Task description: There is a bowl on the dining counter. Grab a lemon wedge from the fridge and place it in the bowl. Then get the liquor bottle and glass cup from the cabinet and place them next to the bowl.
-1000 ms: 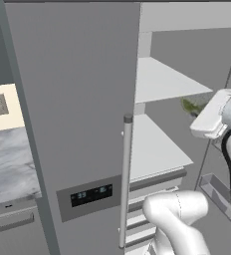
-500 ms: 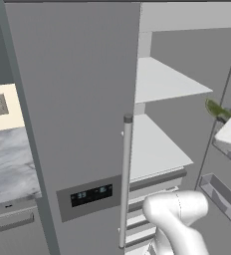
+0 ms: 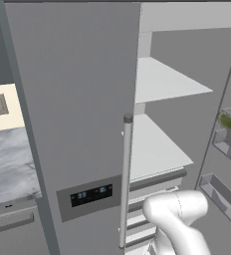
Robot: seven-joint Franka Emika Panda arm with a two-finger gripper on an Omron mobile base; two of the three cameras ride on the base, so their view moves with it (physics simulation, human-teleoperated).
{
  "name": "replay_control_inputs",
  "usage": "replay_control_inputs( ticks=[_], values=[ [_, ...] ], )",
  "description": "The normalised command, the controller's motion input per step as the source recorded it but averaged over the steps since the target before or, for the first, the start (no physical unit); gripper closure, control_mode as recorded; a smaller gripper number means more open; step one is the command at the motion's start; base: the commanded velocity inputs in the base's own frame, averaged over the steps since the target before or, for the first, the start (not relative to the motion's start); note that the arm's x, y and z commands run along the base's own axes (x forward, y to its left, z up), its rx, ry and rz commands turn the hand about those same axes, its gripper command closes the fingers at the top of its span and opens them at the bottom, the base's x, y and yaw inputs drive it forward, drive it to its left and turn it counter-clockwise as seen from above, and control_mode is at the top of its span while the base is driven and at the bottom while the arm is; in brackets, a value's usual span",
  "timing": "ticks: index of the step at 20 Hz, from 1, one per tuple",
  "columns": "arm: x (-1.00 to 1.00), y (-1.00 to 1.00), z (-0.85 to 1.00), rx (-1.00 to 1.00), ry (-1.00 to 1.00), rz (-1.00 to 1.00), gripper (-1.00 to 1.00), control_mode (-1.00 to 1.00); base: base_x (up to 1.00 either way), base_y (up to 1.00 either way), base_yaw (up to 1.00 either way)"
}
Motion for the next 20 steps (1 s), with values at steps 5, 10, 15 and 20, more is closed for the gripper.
replay_control_inputs(
  ticks=[5,10,15,20],
  values=[
    [-0.90,0.08,0.00,-0.05,-0.21,0.12,1.00,-1.00,0.00,0.00,0.00],
    [-0.37,0.00,0.00,-0.01,-0.11,0.07,1.00,1.00,-0.56,0.02,0.15],
    [0.00,0.00,0.00,0.00,0.00,0.00,1.00,1.00,-0.93,0.21,0.38],
    [0.00,0.00,0.00,0.00,0.00,0.00,1.00,1.00,-0.77,0.26,0.45]
  ],
)
